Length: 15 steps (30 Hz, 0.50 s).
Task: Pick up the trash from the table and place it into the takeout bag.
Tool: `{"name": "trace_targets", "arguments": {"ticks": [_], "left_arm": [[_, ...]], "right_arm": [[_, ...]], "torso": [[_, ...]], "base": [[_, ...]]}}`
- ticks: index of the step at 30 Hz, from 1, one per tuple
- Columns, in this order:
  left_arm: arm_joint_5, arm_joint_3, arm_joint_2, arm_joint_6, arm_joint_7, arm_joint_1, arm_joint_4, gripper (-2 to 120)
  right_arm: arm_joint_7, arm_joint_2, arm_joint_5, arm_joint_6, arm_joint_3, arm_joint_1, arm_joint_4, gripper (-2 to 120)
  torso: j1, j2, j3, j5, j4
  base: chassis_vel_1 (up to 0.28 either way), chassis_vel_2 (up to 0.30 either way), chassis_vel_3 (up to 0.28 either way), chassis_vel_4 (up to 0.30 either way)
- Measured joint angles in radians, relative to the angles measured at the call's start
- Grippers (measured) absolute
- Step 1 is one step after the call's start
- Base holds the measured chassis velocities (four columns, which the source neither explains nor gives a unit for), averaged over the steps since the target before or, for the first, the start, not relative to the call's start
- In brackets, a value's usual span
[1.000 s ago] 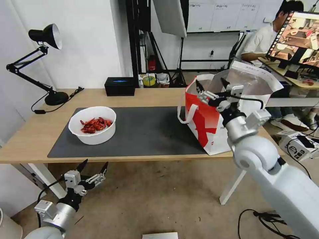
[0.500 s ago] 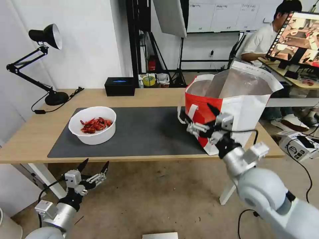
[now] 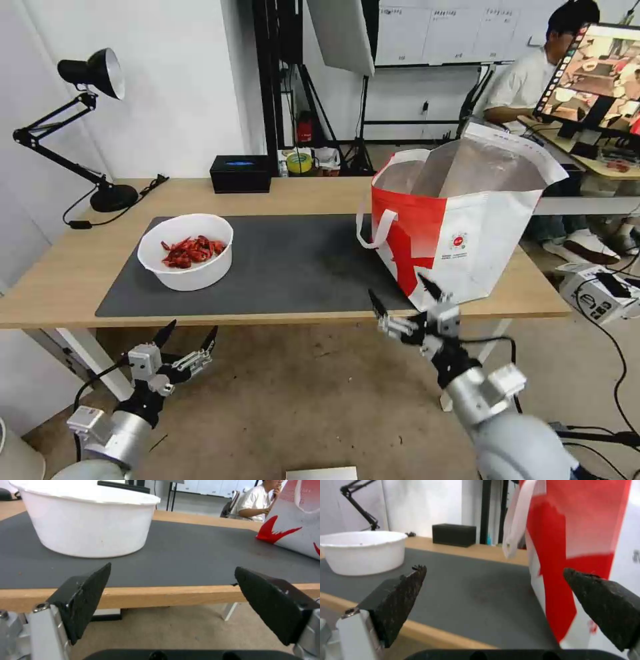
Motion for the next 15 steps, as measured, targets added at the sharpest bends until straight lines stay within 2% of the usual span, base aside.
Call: {"name": "trace_targets", "arguments": {"ticks": [4, 15], "left_arm": [[0.000, 0.000, 0.001, -0.001, 0.001, 0.003, 0.002, 100], [0.004, -0.002, -0.010, -0.013, 0.021, 0.013, 0.008, 100]], "right_arm": [[0.006, 0.045, -0.049, 0.030, -0.005, -0.037, -0.031, 100], [0.045, 0.106, -0.120, 0.107, -0.048, -0.075, -0.155, 100]], "torso": [[0.000, 0.000, 0.000, 0.0001, 0.0000], [0.000, 0.000, 0.000, 0.0000, 0.0001]], "base": [[0.000, 0.000, 0.000, 0.000], [0.000, 0.000, 0.000, 0.000]]}}
